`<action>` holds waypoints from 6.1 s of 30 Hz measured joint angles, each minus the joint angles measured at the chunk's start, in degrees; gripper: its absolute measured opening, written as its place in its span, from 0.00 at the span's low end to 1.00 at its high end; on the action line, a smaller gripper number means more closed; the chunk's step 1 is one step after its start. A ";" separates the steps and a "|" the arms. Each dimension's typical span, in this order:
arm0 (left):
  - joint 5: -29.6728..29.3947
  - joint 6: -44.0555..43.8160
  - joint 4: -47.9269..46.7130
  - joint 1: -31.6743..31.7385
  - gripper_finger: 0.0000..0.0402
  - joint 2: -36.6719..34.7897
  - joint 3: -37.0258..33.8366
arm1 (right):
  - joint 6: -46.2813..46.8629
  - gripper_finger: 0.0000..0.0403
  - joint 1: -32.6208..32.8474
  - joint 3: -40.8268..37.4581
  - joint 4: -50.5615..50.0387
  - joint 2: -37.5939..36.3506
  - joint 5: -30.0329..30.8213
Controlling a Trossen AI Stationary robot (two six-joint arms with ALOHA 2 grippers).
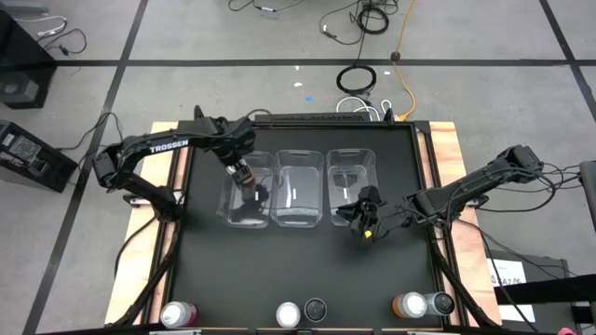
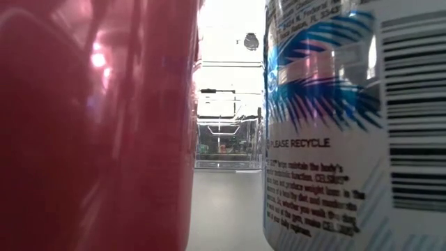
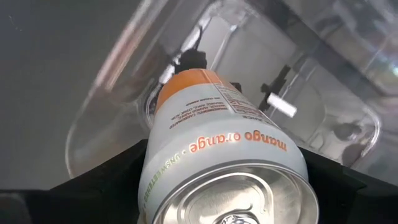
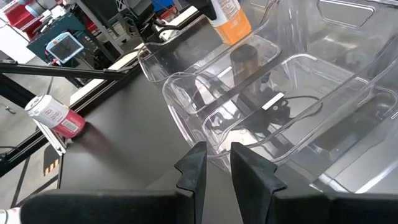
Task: Sort soda cans
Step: Put the left yellow-white soda can into the left transparent bin
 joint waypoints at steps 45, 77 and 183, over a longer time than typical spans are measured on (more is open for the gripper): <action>0.37 -5.39 -0.36 -0.02 0.89 0.50 0.15 | -1.18 0.16 0.06 0.00 -0.02 0.00 -0.37; 0.28 -5.27 -0.36 -0.02 0.90 0.55 0.07 | -1.14 0.16 0.07 0.00 -0.02 0.00 -0.37; -3.28 -0.89 -1.60 -10.29 0.61 -9.40 0.68 | -7.95 0.16 -3.86 -0.04 7.68 -0.02 -5.00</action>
